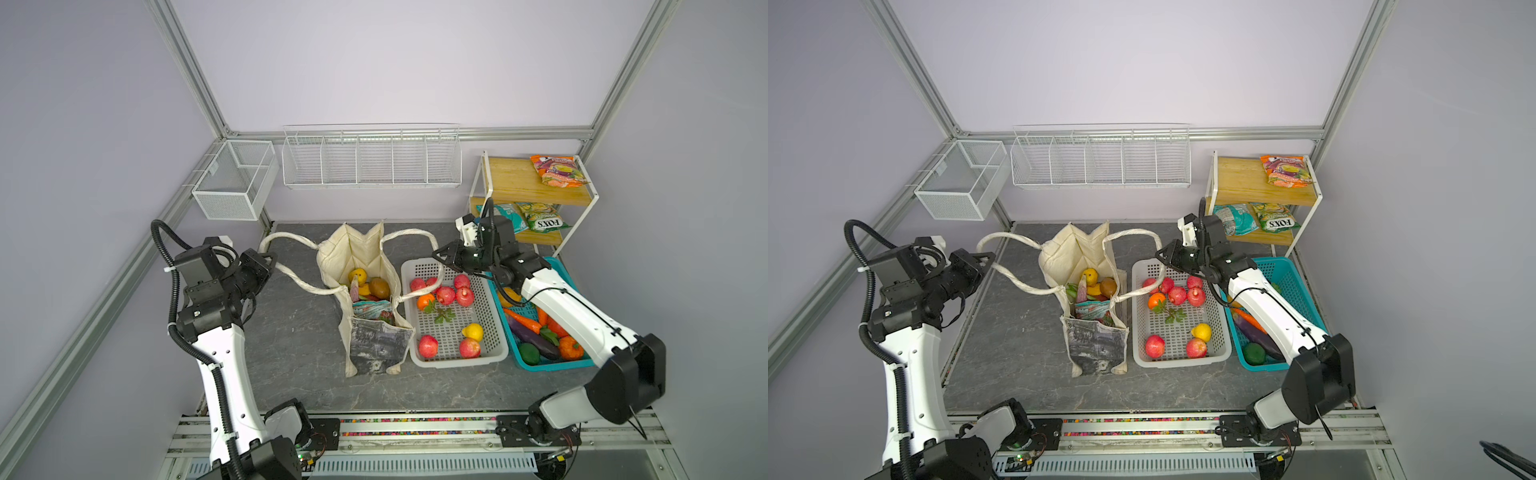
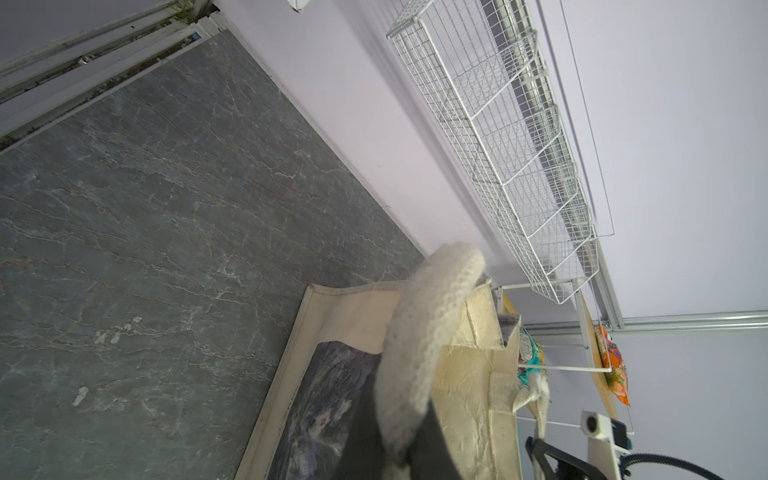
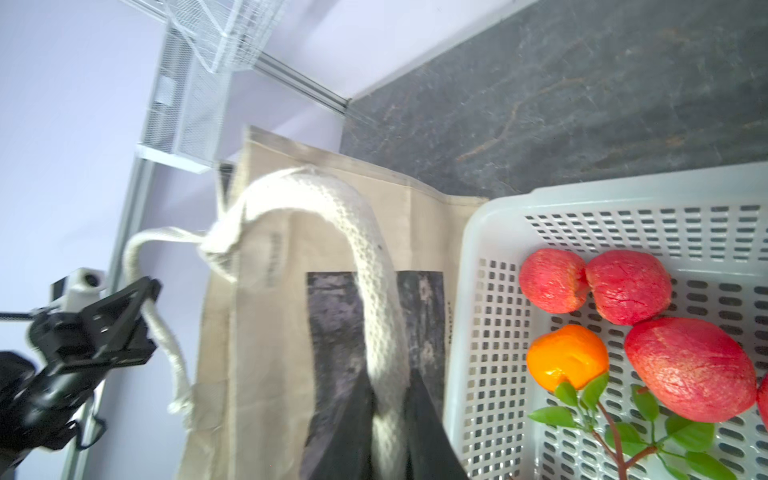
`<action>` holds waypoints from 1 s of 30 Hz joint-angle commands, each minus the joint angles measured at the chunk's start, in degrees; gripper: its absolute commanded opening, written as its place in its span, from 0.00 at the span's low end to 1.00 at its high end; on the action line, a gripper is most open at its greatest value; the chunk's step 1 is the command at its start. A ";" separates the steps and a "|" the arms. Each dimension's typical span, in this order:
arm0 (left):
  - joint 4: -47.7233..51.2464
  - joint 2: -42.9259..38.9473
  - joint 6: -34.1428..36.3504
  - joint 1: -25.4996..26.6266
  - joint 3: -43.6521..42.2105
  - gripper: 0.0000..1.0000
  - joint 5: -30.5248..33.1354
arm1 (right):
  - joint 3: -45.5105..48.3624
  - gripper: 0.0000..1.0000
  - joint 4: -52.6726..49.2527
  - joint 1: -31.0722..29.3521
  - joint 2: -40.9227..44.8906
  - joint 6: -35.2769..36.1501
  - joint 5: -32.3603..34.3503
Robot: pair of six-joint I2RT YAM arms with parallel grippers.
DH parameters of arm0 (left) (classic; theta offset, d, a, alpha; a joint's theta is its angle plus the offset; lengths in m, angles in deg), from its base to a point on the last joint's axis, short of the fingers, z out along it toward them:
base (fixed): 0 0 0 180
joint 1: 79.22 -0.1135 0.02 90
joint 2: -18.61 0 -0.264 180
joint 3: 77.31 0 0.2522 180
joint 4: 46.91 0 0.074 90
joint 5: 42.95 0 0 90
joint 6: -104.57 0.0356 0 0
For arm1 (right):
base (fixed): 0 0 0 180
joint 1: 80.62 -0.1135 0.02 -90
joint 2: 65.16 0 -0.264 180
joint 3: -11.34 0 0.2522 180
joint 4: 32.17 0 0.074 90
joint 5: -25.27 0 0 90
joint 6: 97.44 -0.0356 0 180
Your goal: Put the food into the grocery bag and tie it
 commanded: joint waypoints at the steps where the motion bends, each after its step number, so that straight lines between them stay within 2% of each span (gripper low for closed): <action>1: -0.15 0.51 1.26 0.70 3.32 0.00 -3.59 | -2.77 0.16 -0.12 -0.60 3.00 0.64 -3.54; 10: -1.56 3.52 -1.82 10.01 15.10 0.00 -6.05 | -11.43 0.16 1.03 -4.39 3.24 2.12 -6.90; 18: -0.74 6.37 -2.48 19.36 21.76 0.00 -1.73 | -11.21 0.15 13.81 -9.06 -0.22 2.58 -11.05; 30: 2.64 11.30 0.28 30.25 28.66 0.00 3.60 | -17.03 0.13 22.06 -15.09 -9.52 2.31 -13.44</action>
